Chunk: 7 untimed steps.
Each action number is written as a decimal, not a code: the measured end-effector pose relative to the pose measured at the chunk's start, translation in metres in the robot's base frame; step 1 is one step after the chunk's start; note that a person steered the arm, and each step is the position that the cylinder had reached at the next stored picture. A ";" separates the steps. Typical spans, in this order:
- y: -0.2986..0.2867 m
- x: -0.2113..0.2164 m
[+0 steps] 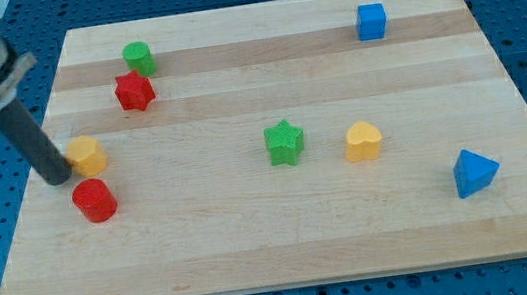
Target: Place the yellow hexagon to the top right of the red star
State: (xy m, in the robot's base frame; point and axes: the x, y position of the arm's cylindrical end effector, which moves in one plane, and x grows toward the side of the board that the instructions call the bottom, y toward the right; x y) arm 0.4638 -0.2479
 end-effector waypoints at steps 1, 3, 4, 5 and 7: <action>0.037 -0.019; 0.052 -0.034; 0.040 -0.044; 0.038 -0.070; 0.119 -0.064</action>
State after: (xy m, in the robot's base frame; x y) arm 0.3997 -0.1288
